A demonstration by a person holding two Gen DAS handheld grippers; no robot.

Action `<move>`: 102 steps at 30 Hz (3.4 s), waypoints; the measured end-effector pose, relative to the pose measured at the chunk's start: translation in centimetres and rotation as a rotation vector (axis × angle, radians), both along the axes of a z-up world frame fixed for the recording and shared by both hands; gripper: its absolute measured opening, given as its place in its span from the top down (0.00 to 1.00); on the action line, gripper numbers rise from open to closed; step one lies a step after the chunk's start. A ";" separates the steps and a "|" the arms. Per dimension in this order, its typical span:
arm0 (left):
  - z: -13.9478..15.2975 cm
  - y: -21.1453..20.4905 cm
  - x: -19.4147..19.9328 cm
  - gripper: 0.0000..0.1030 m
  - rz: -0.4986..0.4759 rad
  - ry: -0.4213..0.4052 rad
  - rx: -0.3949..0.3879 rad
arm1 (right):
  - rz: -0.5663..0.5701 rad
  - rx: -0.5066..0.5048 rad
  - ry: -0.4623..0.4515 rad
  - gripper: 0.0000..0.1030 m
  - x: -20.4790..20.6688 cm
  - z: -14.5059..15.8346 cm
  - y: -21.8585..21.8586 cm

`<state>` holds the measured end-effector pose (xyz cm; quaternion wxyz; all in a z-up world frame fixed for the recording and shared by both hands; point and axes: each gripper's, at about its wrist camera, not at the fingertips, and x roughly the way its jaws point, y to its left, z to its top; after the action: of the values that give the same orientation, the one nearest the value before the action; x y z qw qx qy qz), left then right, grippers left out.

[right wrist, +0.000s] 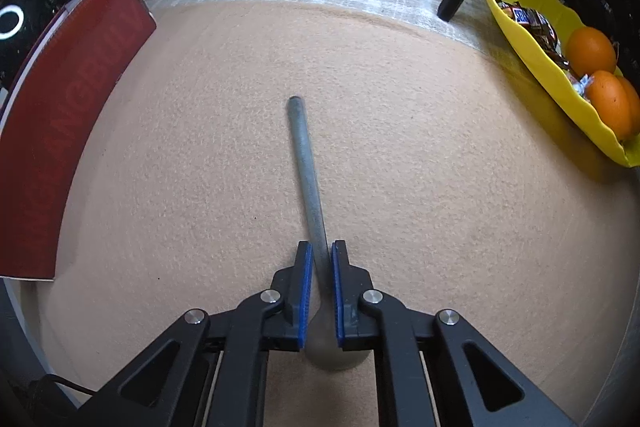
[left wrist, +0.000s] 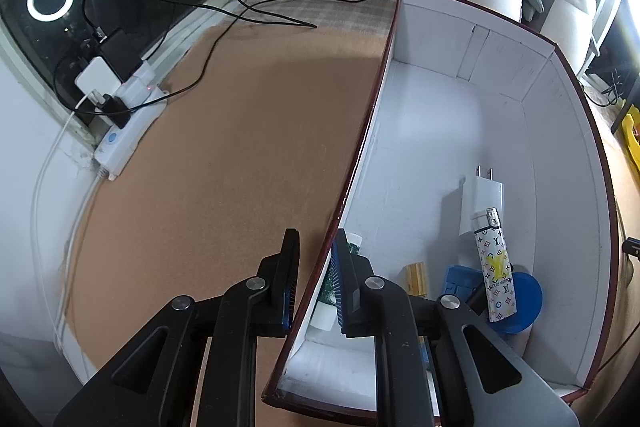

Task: Organize rigid objects
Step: 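Close the right gripper on the spoon handle and lift it, then lower the spoon with the right gripper into the box and release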

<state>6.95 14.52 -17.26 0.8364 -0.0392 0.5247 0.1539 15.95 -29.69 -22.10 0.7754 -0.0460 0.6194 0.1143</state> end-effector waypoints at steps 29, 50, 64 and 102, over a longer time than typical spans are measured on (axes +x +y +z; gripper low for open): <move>0.6 0.5 -0.9 0.89 -0.023 -0.055 -0.046 | 0.008 0.055 -0.136 0.93 -1.6 7.8 4.6; 1.0 1.2 -1.7 0.92 -0.057 -0.112 -0.099 | 0.175 0.169 -0.243 0.93 -2.8 14.4 18.8; 0.9 1.4 -1.7 0.92 -0.076 -0.130 -0.110 | 0.225 0.201 -0.195 0.93 -2.1 13.4 26.8; 1.0 1.3 -1.6 0.92 -0.066 -0.128 -0.103 | 0.259 0.140 -0.127 0.63 -0.7 7.8 30.9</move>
<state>5.30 15.84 -16.31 0.8696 -0.0745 0.4785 0.0965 15.25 1.26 -14.31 0.7931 -0.0785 0.5484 0.2532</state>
